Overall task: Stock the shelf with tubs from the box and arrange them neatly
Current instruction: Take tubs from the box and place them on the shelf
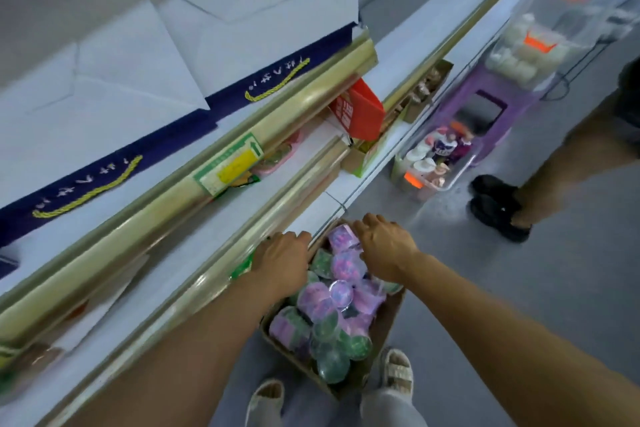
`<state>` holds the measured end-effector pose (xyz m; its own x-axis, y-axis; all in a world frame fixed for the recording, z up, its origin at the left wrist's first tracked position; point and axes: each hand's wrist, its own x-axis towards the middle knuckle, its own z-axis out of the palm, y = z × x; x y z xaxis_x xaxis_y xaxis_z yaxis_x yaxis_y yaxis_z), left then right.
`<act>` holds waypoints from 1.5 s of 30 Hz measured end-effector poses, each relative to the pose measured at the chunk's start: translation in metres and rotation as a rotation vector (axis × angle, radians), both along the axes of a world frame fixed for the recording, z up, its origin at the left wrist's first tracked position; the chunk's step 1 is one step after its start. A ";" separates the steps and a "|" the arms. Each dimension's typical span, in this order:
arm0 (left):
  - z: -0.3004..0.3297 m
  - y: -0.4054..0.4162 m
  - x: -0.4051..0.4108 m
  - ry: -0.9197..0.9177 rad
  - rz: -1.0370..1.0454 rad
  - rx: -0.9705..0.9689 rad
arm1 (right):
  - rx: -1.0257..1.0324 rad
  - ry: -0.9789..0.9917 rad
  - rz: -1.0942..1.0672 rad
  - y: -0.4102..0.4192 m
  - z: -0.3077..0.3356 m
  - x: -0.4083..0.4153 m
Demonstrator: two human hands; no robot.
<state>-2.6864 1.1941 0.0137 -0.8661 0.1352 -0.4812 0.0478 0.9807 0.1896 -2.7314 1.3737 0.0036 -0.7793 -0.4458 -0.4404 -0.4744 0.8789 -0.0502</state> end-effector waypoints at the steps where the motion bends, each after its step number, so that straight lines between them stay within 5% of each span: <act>1: 0.001 0.005 0.000 0.003 0.053 0.002 | 0.003 -0.010 0.052 0.003 0.001 -0.007; 15: -0.010 0.071 0.063 -0.087 0.588 -0.021 | 0.080 -0.084 0.540 0.026 -0.029 -0.023; 37: -0.127 0.091 0.121 -0.185 0.964 0.099 | 0.172 -0.179 0.645 0.036 -0.136 -0.040; 45: -0.232 0.127 0.096 -0.234 1.135 0.168 | 0.097 -0.317 0.429 0.069 -0.234 -0.082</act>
